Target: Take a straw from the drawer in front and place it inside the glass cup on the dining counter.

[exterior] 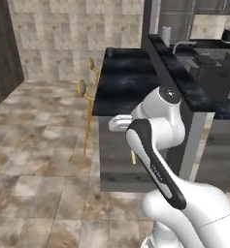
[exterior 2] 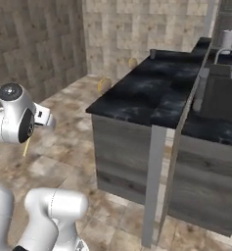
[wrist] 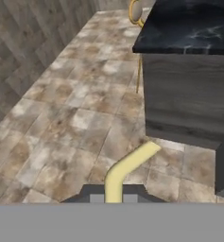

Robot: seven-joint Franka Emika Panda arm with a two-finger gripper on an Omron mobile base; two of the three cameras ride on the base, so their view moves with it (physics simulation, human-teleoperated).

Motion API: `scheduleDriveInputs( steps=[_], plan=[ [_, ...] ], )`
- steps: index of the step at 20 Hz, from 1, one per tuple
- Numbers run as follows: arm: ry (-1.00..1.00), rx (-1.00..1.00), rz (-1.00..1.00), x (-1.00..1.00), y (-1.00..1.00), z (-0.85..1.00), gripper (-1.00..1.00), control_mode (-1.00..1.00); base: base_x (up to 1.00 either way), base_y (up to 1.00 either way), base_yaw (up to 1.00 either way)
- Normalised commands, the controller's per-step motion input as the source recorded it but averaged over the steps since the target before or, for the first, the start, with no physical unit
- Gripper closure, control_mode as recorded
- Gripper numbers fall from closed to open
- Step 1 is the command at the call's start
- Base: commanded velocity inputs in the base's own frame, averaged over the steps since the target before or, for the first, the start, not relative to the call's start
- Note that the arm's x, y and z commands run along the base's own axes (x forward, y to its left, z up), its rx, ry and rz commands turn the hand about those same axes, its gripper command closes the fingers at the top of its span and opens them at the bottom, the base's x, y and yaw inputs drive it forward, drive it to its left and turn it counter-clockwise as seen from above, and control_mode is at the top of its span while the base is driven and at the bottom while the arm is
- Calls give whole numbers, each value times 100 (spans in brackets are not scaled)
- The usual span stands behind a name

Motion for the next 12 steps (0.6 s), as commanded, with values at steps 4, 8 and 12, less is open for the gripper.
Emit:
scheduleDriveInputs(
  steps=[4, 8, 12],
  plan=[
    [0, 0, 0, 0, 0, 0, 100, 100, 26, 100, -31],
    [0, 0, 0, 0, 0, 0, 100, 100, 29, 100, -31],
    [0, 0, 0, 0, 0, 0, 100, 100, 32, 100, -31]
  ],
)
